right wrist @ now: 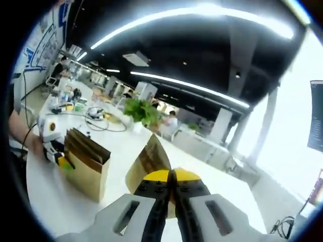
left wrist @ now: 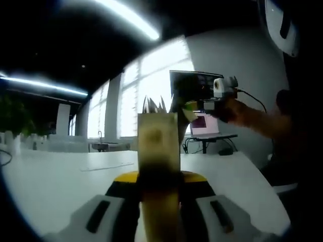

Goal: Extract single mask from mask box in order stack masks on table

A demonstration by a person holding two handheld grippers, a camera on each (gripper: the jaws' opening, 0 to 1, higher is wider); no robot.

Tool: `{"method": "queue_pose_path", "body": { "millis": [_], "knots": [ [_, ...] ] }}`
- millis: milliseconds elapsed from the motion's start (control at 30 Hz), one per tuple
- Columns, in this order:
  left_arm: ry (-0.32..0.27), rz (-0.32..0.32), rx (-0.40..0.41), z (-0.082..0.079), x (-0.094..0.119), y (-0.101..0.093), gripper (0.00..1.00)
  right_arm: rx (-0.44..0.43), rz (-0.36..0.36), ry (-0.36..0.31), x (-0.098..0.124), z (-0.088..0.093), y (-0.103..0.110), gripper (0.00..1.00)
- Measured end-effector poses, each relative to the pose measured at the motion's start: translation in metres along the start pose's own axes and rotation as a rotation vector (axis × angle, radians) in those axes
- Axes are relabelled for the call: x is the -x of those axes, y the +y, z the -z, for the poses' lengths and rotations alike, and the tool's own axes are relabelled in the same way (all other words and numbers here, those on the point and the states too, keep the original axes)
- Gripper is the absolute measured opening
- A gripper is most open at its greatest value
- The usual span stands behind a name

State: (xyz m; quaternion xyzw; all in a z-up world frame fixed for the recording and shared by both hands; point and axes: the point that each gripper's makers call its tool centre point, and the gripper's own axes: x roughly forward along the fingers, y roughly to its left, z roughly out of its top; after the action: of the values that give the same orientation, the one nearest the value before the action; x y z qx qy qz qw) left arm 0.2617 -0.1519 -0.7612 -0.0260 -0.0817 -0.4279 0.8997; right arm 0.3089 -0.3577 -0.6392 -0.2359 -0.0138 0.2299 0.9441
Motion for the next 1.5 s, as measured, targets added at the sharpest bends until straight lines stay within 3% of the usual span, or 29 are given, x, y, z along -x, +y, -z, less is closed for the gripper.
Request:
{"method": "queue_pose_path", "body": {
  "millis": [200,367,767,933,1233,1333,1500],
  "knots": [
    [0.000,0.000,-0.001,0.000,0.000,0.000,0.32,0.017,0.009,0.060,-0.003,0.026,0.006,0.00],
    [0.000,0.000,-0.001,0.000,0.000,0.000,0.32,0.109,0.006,0.129,-0.004,0.046,0.012,0.00],
    [0.000,0.000,-0.001,0.000,0.001,-0.001,0.32,0.179,-0.007,0.187,0.011,0.067,0.042,0.00],
    [0.000,0.000,-0.001,0.000,0.001,-0.001,0.32,0.164,-0.019,0.196,0.018,0.074,0.049,0.00],
    [0.000,0.000,0.000,-0.001,0.000,-0.001,0.32,0.178,-0.077,0.233,0.024,0.092,0.075,0.00],
    [0.000,0.000,0.000,-0.001,0.000,-0.002,0.32,0.193,-0.114,0.266,0.025,0.107,0.079,0.00],
    [0.000,0.001,-0.001,-0.001,0.000,-0.001,0.32,0.207,-0.142,0.294,0.027,0.113,0.094,0.00]
  ]
}}
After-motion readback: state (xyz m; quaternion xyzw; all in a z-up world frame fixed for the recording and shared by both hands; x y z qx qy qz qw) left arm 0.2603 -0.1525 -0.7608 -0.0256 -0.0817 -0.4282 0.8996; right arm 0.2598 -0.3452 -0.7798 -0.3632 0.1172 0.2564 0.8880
